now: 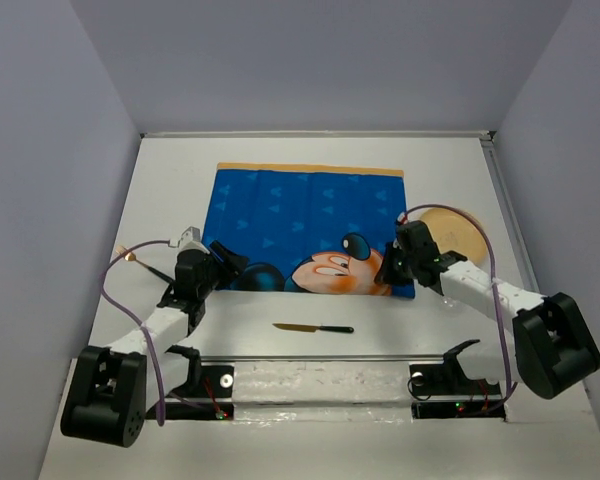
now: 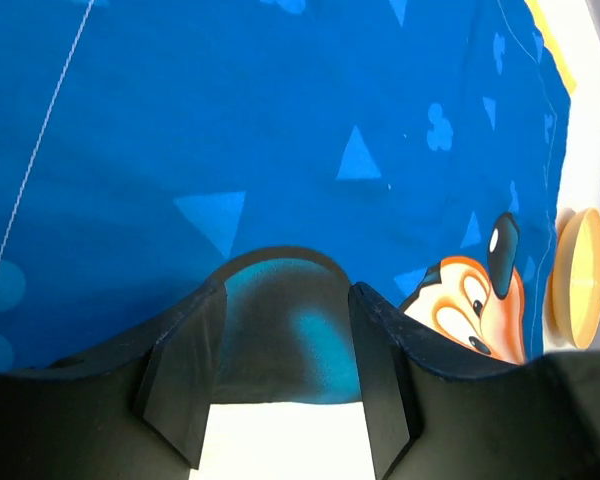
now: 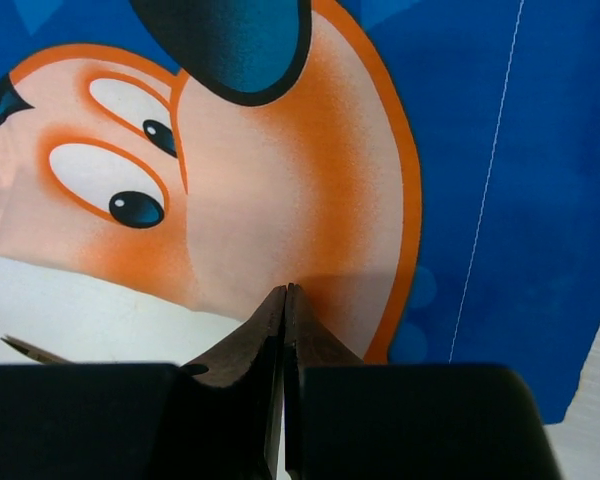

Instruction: Set the dinner table for one person

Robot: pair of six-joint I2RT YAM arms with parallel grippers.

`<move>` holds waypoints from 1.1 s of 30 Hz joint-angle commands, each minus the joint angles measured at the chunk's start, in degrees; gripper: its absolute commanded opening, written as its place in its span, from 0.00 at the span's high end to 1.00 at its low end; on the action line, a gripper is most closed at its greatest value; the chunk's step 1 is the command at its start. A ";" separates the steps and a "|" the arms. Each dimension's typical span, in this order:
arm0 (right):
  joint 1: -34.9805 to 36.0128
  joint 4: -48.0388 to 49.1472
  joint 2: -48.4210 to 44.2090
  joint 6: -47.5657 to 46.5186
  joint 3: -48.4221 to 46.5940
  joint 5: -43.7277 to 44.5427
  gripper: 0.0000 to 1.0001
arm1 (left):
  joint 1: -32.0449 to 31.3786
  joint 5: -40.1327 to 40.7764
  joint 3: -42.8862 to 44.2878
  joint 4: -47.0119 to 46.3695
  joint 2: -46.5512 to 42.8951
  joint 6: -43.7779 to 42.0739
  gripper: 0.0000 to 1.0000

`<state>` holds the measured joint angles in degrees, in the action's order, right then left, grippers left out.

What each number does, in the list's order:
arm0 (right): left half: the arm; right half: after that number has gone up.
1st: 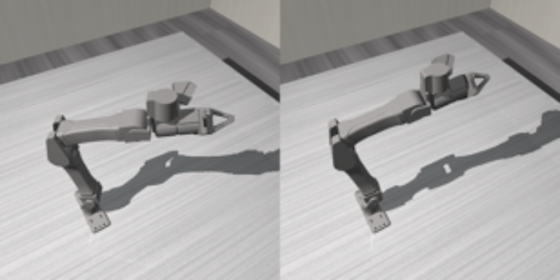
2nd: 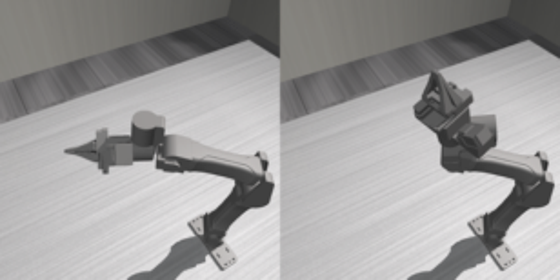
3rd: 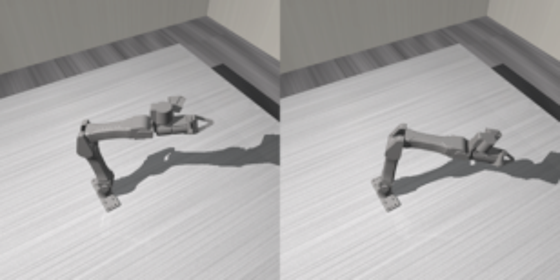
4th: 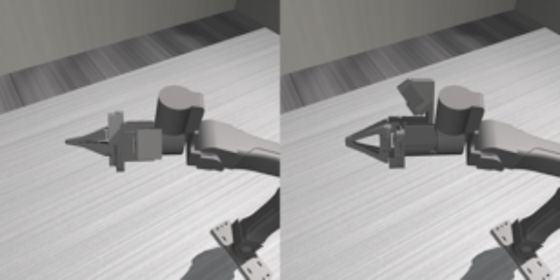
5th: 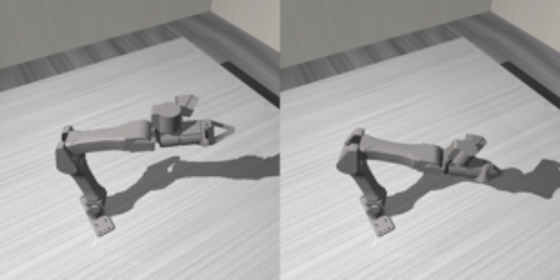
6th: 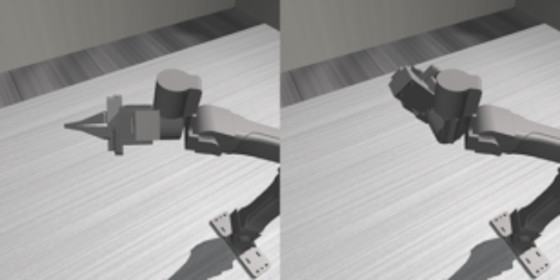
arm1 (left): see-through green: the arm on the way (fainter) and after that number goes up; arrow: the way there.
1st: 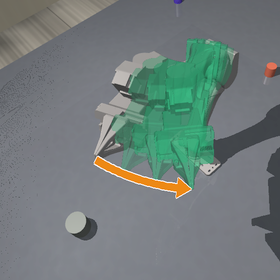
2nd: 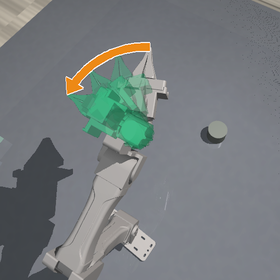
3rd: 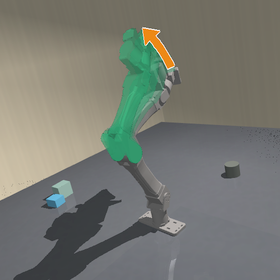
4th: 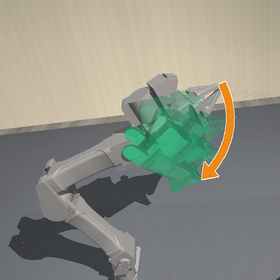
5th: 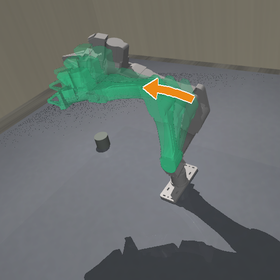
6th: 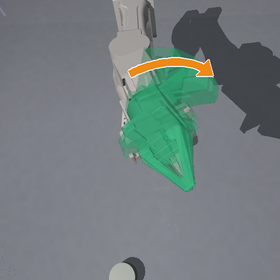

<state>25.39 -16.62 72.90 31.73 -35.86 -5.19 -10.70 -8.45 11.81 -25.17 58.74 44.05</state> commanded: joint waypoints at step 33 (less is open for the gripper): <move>-0.07 6.43 34.40 -6.59 -34.09 5.63 0.89 | 1.47 -6.49 13.47 13.65 -23.49 -5.63 0.31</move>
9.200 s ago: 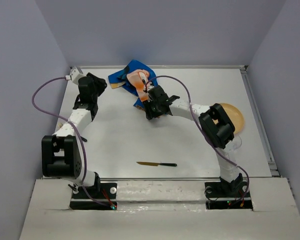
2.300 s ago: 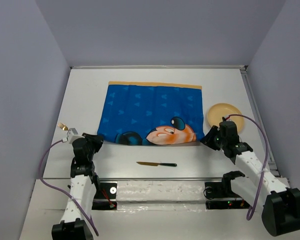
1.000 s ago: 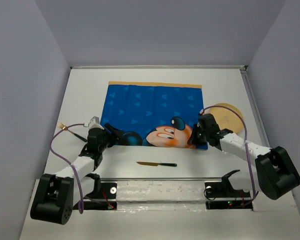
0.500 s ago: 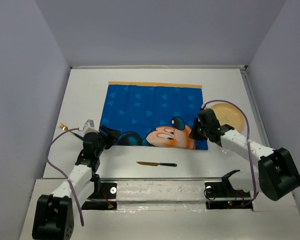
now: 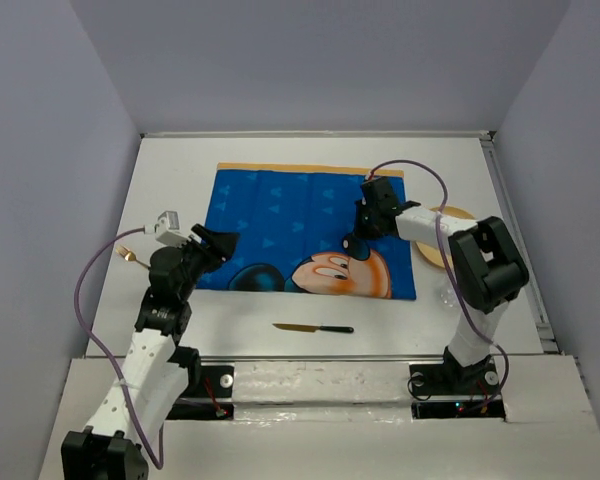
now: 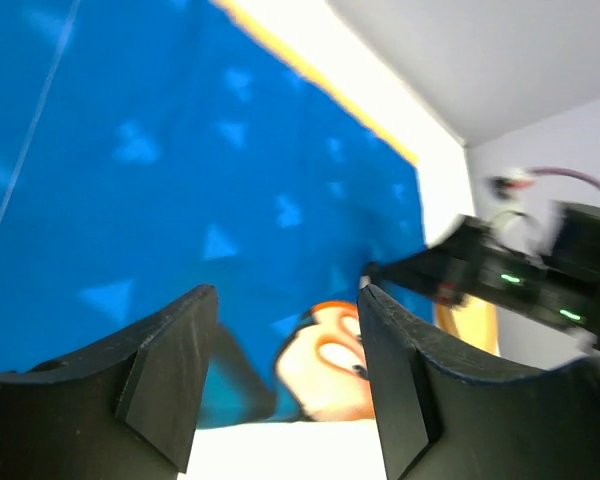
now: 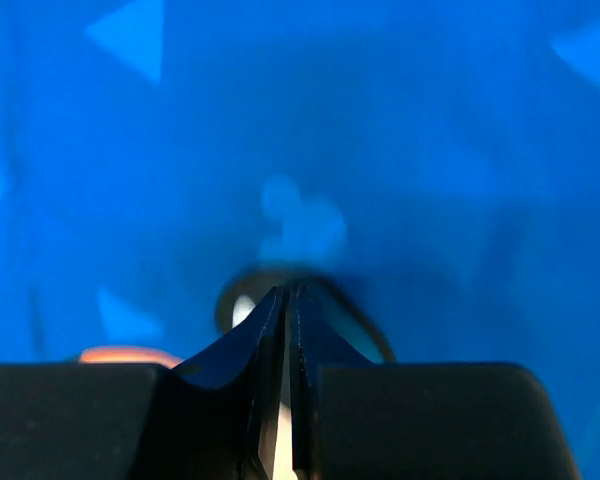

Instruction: Set the dinner table for one person

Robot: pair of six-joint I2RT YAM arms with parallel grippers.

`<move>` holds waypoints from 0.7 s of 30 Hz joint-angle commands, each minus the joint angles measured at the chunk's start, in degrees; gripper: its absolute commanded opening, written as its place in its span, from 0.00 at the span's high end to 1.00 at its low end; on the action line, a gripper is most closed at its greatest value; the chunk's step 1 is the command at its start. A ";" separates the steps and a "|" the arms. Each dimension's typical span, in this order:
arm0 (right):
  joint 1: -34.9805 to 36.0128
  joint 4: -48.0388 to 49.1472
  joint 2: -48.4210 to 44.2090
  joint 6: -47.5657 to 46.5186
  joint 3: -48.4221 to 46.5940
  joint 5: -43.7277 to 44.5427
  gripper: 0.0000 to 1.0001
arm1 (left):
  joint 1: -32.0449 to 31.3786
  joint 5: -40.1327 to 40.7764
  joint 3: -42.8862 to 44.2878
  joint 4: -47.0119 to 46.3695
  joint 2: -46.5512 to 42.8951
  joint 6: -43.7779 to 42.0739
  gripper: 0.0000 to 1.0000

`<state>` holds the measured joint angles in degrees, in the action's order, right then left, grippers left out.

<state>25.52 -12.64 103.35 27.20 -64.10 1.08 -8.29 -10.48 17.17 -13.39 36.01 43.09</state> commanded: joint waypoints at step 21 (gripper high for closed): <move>-1.96 -0.10 9.08 -4.97 -19.76 2.95 0.83 | -1.11 -1.74 22.12 13.83 0.91 -23.93 0.14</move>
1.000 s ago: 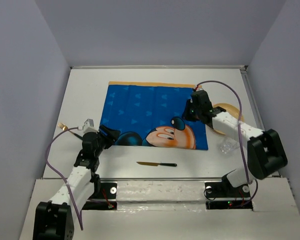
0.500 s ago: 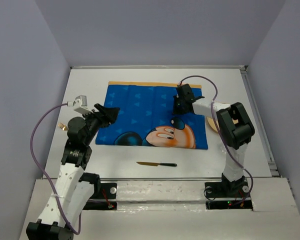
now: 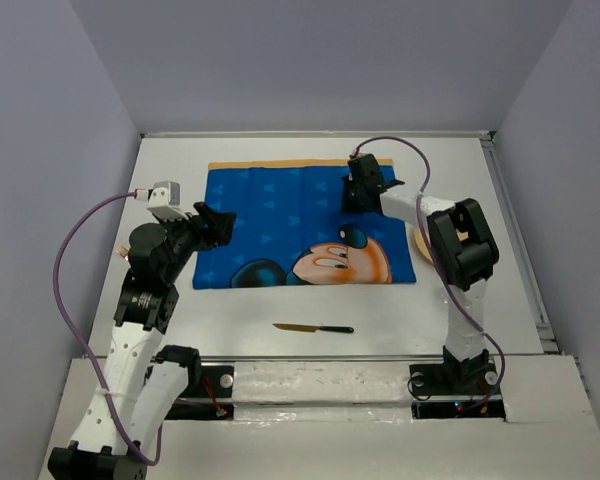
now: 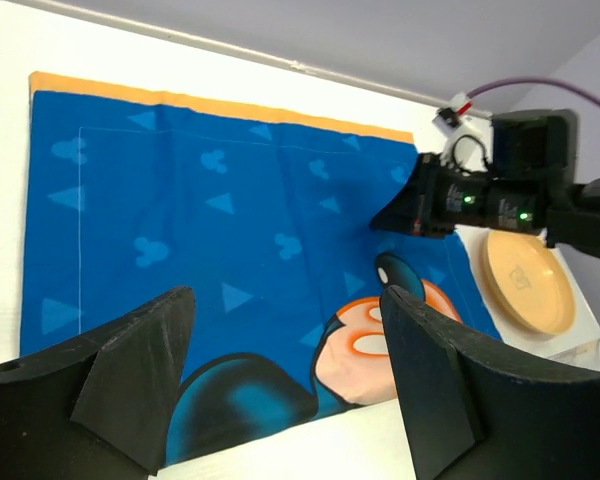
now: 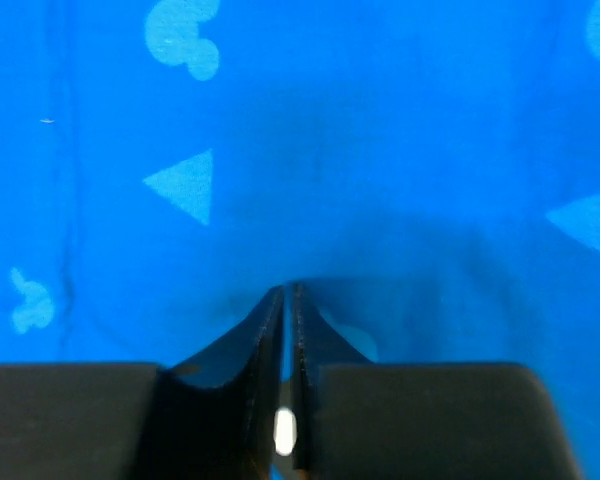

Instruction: Set the dinner table for one person

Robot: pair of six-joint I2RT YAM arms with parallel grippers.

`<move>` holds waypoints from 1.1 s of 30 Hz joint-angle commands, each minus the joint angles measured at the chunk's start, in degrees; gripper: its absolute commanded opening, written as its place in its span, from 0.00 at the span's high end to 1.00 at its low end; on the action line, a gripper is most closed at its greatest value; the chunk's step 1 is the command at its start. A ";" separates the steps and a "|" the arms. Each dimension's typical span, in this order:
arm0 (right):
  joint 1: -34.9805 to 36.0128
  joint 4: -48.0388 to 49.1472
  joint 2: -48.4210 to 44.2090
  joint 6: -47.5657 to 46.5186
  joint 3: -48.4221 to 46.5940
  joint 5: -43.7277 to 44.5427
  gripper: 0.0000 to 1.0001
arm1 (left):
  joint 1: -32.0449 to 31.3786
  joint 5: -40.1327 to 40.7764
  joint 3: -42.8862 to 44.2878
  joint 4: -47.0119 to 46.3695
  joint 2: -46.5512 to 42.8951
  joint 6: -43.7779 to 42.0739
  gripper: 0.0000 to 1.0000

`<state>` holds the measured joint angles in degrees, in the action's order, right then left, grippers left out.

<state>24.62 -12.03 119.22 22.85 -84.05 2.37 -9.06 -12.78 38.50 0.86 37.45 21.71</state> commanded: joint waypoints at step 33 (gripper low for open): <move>-15.92 -26.11 -20.79 -4.39 15.41 8.35 0.53 | -17.83 6.18 0.70 2.92 -11.96 -6.42 0.12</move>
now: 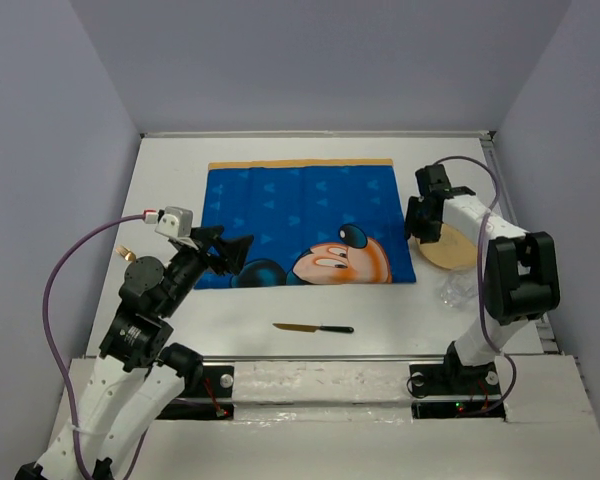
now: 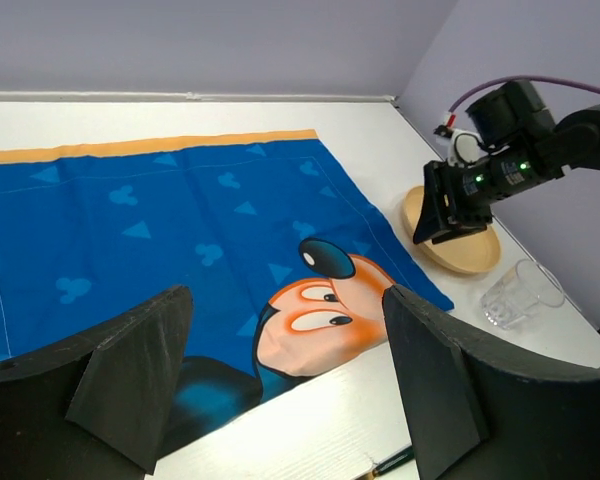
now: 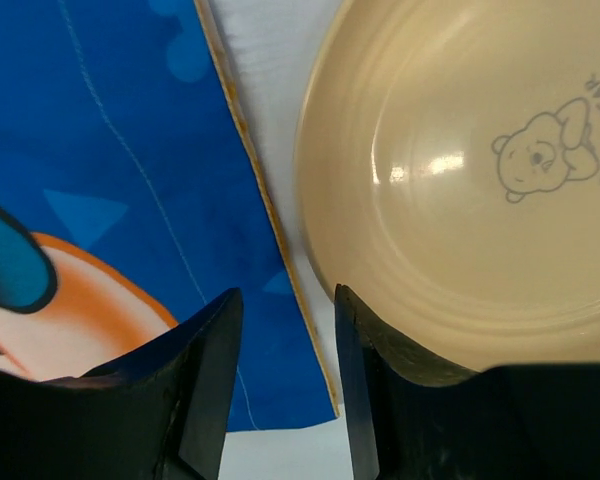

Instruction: Set the dinner table for one person

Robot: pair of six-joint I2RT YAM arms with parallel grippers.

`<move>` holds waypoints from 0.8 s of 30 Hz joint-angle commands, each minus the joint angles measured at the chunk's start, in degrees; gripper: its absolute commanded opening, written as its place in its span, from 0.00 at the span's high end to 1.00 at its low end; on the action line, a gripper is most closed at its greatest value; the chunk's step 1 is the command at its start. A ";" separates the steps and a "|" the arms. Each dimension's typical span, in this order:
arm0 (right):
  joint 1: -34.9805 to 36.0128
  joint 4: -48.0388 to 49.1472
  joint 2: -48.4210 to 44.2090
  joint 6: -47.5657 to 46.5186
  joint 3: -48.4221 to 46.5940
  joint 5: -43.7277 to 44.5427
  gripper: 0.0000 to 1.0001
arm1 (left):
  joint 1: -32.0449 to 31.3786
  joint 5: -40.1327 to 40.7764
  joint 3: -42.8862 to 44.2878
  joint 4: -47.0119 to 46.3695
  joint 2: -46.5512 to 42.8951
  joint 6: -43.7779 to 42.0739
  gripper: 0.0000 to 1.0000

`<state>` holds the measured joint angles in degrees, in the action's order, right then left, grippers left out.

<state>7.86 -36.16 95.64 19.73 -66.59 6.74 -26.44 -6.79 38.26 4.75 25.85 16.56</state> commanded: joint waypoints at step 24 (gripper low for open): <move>10.22 -5.85 3.34 -10.31 -16.53 20.59 1.00 | -0.37 1.07 1.03 -0.97 0.43 -1.44 0.12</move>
<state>12.03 -41.25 104.12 14.09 -75.11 21.98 -26.61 -6.13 38.26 5.45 25.85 16.34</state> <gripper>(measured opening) 0.035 0.877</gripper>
